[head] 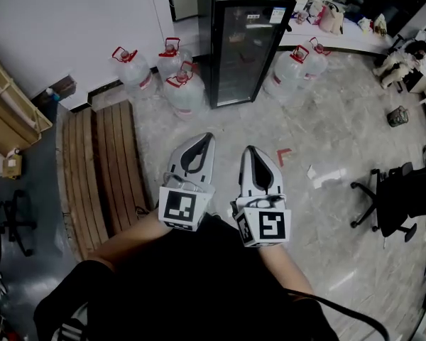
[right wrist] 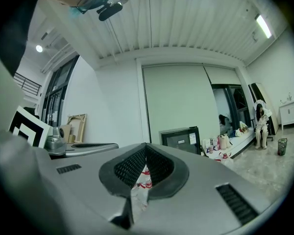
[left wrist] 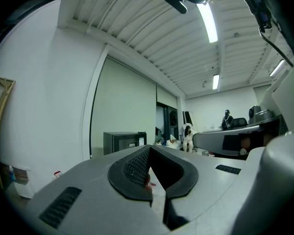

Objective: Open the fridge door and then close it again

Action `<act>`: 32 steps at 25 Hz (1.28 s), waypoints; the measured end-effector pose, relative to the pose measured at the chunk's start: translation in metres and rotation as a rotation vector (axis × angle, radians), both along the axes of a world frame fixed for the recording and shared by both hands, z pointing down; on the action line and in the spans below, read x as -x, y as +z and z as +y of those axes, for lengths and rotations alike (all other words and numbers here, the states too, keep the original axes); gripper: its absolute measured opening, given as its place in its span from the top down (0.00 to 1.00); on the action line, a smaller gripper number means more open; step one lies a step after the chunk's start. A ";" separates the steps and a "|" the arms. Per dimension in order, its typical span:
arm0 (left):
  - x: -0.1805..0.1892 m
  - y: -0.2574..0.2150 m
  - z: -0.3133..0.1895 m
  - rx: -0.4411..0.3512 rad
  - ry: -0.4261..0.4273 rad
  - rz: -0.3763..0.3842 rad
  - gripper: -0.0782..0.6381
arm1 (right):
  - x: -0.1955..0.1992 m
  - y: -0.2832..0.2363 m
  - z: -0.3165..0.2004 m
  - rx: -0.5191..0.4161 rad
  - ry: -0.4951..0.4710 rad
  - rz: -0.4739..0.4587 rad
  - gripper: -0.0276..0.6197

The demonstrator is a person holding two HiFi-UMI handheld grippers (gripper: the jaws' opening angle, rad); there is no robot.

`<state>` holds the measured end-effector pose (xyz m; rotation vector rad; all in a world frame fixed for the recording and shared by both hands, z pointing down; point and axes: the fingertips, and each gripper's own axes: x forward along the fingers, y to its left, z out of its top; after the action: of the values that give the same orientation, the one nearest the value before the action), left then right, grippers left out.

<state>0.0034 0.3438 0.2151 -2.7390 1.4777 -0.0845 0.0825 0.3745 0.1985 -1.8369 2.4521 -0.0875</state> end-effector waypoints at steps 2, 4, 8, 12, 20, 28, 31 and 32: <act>-0.005 0.003 -0.016 0.008 0.001 -0.009 0.89 | -0.010 0.002 -0.019 0.007 0.011 0.002 0.93; -0.005 0.008 -0.040 0.014 -0.008 -0.005 0.89 | -0.010 0.004 -0.048 0.009 0.003 0.003 0.93; 0.008 0.026 -0.109 0.034 -0.042 0.029 0.89 | 0.000 0.017 -0.115 0.021 -0.016 0.032 0.93; 0.024 0.034 -0.206 0.028 -0.028 0.034 0.89 | 0.012 0.025 -0.207 0.023 -0.007 0.049 0.93; 0.032 0.046 -0.379 0.026 0.097 0.039 0.89 | 0.032 0.045 -0.383 0.063 0.050 0.061 0.93; 0.024 0.110 -0.480 0.095 0.101 -0.006 0.89 | 0.018 0.090 -0.493 0.107 0.073 0.043 0.93; 0.016 0.147 -0.508 0.116 0.098 -0.020 0.89 | 0.013 0.124 -0.521 0.139 0.054 0.041 0.93; 0.013 0.159 -0.518 0.127 0.093 -0.014 0.89 | 0.012 0.135 -0.530 0.145 0.047 0.041 0.93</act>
<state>-0.0097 -0.1744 0.3745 -2.8955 1.3849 -0.2023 0.0702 -0.1555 0.3336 -1.9714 2.4887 -0.2329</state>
